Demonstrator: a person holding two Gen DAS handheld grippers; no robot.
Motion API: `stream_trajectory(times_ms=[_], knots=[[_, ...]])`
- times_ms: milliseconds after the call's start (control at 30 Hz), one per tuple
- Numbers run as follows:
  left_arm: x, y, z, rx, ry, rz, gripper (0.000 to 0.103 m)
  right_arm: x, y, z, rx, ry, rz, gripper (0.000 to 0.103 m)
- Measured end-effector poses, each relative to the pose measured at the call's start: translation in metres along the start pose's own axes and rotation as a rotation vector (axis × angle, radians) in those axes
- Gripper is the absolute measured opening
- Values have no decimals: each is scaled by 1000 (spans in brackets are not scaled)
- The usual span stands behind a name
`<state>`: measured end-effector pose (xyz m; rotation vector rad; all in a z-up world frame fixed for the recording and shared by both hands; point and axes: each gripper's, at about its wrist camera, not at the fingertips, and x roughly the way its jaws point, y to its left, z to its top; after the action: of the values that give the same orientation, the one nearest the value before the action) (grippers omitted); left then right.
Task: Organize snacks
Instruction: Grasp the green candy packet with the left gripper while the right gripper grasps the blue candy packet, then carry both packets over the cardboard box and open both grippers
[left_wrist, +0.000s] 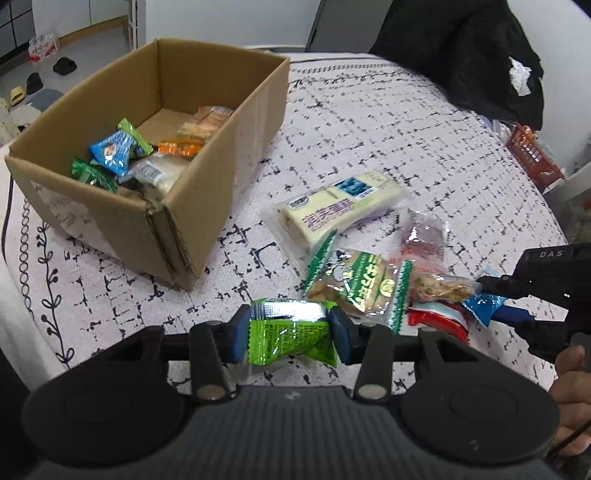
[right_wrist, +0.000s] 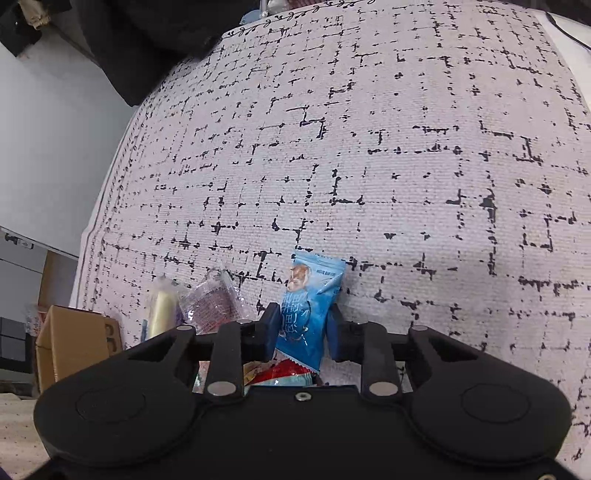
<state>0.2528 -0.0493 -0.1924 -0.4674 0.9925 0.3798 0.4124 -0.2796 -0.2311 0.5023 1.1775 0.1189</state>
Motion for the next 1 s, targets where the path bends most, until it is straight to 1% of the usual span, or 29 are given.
stream_trajectory(times_ms=[133,367,567,733,1000], knots=[[-14,-3,0,17,-30,-4,45,-18,4,-2,-8,-34,35,26],[-39,-9,3,36,-88,-3,45,-40,10,-4,-26,-69,94,26],[-63,-10,10,40,-144,1,45,-58,18,-7,-44,-100,168,26],[-78,-5,18,29,-186,14,45,-71,28,-12,-72,-118,223,26],[-99,8,29,10,-236,33,45,-85,45,-22,-126,-134,281,26]])
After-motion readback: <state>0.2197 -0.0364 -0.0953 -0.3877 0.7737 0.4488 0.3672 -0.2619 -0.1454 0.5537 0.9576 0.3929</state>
